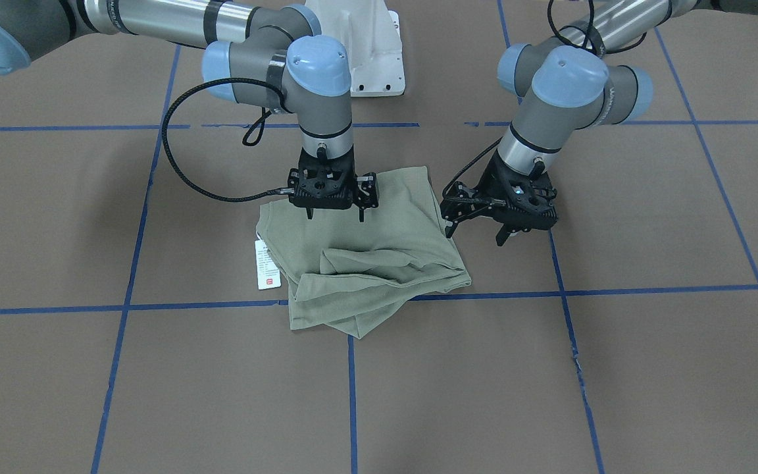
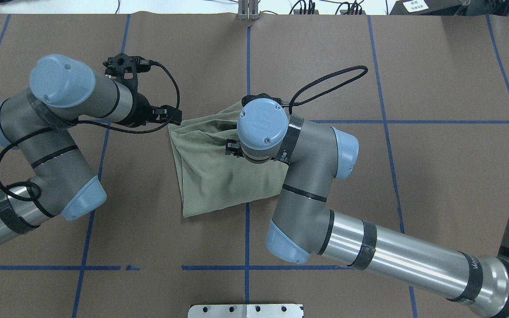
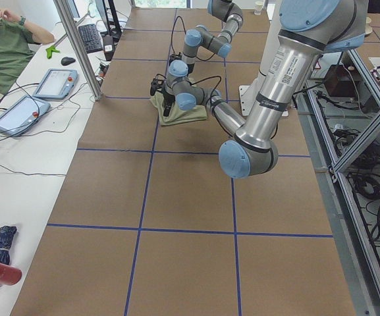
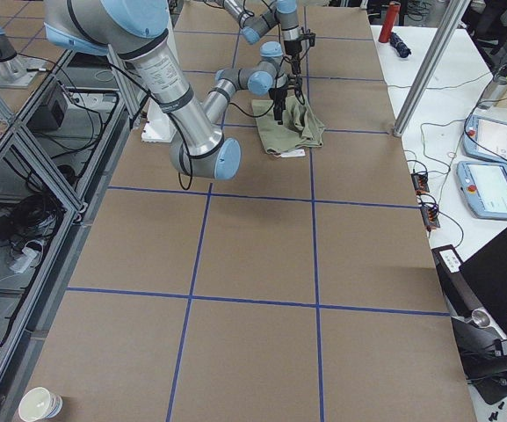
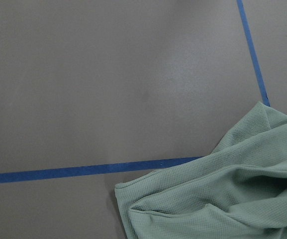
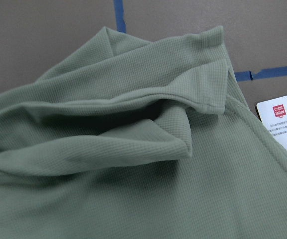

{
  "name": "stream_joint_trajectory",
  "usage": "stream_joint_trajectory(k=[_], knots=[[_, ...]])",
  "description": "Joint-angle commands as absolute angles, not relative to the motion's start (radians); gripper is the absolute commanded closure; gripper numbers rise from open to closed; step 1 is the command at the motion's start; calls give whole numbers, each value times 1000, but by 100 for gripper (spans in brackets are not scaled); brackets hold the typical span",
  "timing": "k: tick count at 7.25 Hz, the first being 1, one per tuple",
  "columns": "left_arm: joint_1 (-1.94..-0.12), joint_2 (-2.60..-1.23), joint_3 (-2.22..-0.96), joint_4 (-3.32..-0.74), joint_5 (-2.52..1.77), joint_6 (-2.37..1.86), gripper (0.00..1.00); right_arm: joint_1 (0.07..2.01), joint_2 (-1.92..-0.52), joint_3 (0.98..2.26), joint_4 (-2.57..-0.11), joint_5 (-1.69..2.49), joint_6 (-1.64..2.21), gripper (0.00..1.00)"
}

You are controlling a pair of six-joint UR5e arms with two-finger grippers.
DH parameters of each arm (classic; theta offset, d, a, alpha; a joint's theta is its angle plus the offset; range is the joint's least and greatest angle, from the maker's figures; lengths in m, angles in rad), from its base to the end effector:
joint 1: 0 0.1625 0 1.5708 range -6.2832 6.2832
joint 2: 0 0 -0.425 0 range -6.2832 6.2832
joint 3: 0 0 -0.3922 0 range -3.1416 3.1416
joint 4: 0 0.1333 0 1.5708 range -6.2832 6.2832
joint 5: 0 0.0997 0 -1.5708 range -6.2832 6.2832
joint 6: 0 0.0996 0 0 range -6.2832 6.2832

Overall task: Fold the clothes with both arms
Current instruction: 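Release the right gripper and raise it away while the left gripper holds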

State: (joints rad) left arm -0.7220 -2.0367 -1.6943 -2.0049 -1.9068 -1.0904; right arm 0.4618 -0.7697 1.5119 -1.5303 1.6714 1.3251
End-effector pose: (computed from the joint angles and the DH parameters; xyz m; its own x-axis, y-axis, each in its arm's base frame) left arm 0.4208 -0.5044 0.2880 0.5370 0.1084 -0.8366 0.1854 0.9523 0.2425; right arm -0.6029 -0.4378 0.1931 0.7081 0.0821 0.7013 -0.2141 0.9714 0.1025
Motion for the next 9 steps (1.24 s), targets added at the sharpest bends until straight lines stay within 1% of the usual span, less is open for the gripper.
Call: stream_joint_trajectory(k=[1,3,4,5,6,9], knots=[[-723,-2036,-1703,-2005,-1908,-1095,0,443,-761,1432,-1526,1594,1279,0],[-723,-2034,-1706,-2005,-1910,-1095,0,466,-718,1340,-1523,1540,1279,0],[-723,-2036,-1707,-2005,-1910,-1095,0,494,-712,1321,-1508,1523,1272,0],[-723,-2034,-1713,-2005,-1910,-1095,0,512,-691,1266,-1479,1500,1270,0],[-723,-2036,-1718,-2005,-1910,-1097,0,531,-652,1184,-1453,1446,1272,0],[-723,-2036,-1720,-2003,-1910,-1098,0,650,-650,1151,-1451,1390,1256,0]])
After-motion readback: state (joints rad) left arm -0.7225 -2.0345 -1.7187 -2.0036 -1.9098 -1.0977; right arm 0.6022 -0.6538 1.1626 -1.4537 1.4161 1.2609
